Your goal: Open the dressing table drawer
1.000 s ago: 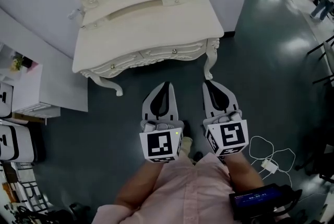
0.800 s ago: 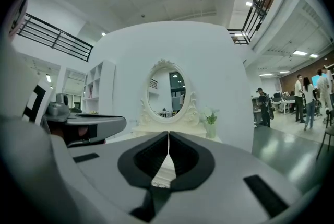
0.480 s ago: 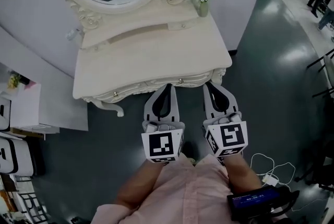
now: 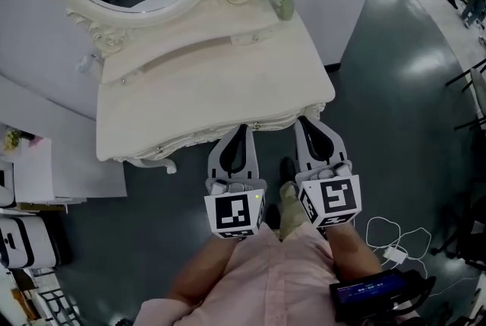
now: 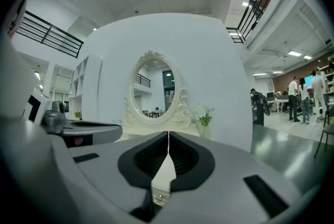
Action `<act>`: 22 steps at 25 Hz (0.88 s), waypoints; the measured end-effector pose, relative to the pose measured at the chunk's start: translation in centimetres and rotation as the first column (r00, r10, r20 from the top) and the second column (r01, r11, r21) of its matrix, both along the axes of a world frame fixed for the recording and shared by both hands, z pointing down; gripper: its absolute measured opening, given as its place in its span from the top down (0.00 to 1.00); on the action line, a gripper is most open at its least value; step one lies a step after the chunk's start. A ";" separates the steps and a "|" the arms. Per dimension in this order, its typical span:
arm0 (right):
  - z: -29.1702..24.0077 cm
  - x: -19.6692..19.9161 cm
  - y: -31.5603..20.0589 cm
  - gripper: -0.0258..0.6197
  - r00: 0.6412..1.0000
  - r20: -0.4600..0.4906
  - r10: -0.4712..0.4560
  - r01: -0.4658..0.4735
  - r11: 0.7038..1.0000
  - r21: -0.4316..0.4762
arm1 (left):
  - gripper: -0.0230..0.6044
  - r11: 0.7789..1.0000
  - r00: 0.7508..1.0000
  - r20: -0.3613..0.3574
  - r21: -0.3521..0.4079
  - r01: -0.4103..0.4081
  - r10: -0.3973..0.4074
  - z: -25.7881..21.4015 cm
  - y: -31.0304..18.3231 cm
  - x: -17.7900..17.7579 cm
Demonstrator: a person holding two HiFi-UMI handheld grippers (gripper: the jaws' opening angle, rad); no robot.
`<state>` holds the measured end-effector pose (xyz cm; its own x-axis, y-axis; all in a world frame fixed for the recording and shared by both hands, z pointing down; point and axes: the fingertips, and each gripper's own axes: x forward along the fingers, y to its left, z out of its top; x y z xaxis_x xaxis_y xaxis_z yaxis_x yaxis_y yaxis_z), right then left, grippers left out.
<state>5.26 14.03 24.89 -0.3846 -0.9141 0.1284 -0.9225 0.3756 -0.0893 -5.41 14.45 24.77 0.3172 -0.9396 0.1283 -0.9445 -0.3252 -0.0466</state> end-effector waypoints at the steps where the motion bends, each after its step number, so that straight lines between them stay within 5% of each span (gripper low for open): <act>1: 0.5 0.3 -1.3 0.93 1.000 0.001 -0.001 0.001 1.000 -0.005 | 0.95 1.000 1.000 0.003 -0.004 0.001 -0.001 0.4 -1.2 0.3; 12: 2.3 1.9 -14.2 0.93 0.999 0.031 -0.044 0.045 0.998 -0.042 | 0.95 0.996 0.996 0.060 -0.058 0.063 -0.059 2.0 -13.0 1.5; 22: 0.9 2.2 -22.6 0.93 0.993 0.047 -0.112 0.113 0.993 -0.018 | 0.95 0.992 0.989 0.088 -0.026 0.120 -0.117 0.0 -20.5 2.5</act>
